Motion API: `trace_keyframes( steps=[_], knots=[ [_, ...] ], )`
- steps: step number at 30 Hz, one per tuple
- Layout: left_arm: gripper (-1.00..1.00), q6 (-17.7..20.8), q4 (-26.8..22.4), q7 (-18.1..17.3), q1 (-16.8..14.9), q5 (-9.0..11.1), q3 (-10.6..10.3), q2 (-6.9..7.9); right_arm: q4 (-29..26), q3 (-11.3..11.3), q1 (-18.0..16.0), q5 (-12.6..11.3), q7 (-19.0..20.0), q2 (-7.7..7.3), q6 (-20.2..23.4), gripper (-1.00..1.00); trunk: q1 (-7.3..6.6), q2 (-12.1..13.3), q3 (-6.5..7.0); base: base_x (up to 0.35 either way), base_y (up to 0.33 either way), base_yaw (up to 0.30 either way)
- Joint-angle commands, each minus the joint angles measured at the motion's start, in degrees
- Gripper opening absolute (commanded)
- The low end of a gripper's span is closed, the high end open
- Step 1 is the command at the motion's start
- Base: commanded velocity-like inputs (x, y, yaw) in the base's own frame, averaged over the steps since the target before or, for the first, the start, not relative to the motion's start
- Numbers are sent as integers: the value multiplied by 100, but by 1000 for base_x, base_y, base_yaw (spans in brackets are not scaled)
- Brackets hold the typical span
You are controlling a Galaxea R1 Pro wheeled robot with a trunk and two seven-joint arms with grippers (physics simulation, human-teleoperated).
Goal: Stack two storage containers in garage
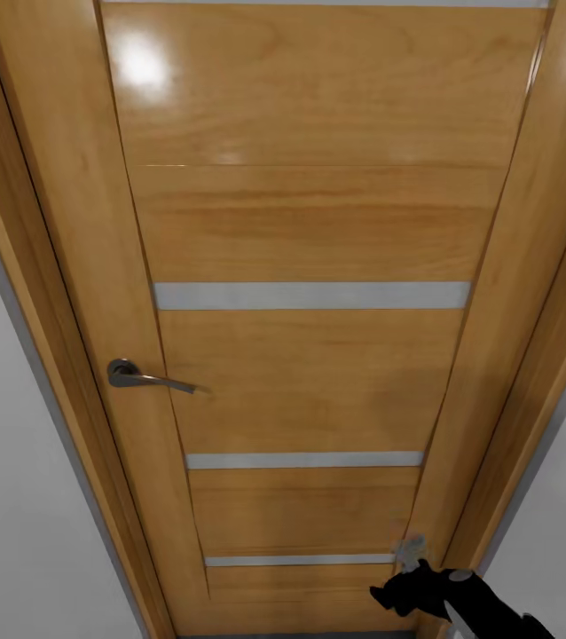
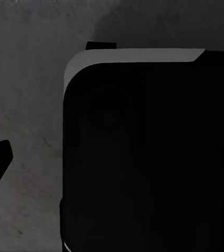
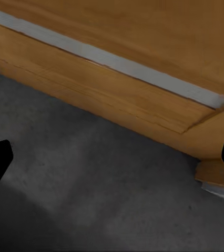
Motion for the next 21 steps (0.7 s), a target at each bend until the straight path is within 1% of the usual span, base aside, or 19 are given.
trace_keyframes(
  steps=[1, 2, 3, 5, 6, 10, 11, 13, 14, 15, 16, 17, 19, 21],
  knots=[
    [100, -13, -21, -3, 0, 33, 2, 0, -130, 18, -9, -36, -5, -3, 109, 100, 0, -3, -6, 0, 0, 0],
    [100, -13, -52, -3, 0, 31, 2, 0, -569, 13, -21, -41, -2, 25, 407, 100, 0, -3, -6, 0, 0, 0],
    [100, -13, -64, -3, 0, 27, 1, 0, -968, 8, -26, -43, -22, 85, 644, 100, 0, -3, -6, 0, 0, 0],
    [100, -13, -70, -3, 0, 26, -1, 0, -1269, 7, -28, -44, -43, 149, 823, 100, 0, -3, -6, 0, 0, 0],
    [100, -13, -78, -4, 0, 25, -2, 0, -1666, 3, -29, -42, -67, 230, 1039, 100, 0, -3, -6, 0, 0, 0],
    [100, -13, -80, -4, 0, 25, -2, 0, -2141, -2, -29, -37, -135, 294, 1302, 100, 0, -3, -6, 0, 0, 0],
    [100, -13, -81, -5, 0, 25, -2, 0, -2508, 4, -29, -18, -354, 485, 1535, 100, 0, -3, -6, 0, 0, 0],
    [100, -13, -87, -4, 0, 25, -2, 0, -2729, 9, -29, 1, -562, 684, 1714, 100, 0, -3, -6, 0, 0, 0],
    [100, -13, -88, -4, 0, 25, -2, 0, -2835, 12, -29, 7, -616, 745, 1806, 100, 0, -3, -6, 0, 0, 0],
    [100, -13, -90, -4, 0, 25, 3, -3, -3191, 14, -29, 11, -693, 801, 2014, 100, 0, -3, -6, 0, 0, 0],
    [100, -13, -90, -3, 0, 25, 4, -4, -3275, 14, -29, 12, -717, 810, 2056, 100, 0, -3, -6, 0, 0, 0],
    [100, -13, -90, -3, 0, 25, 5, -5, -3516, 14, -29, 14, -820, 870, 2204, 100, 0, -3, -6, 0, 0, 0],
    [100, -13, -90, -3, 0, 25, 6, -4, -3707, 14, -29, 17, -984, 980, 2381, 100, 0, -3, -6, 0, 0, 0],
    [100, -13, -90, -3, 0, 29, 6, -1, -3864, 19, -29, 22, -1259, 1183, 2594, 100, 0, -3, -6, 0, 0, 0]
  ],
)
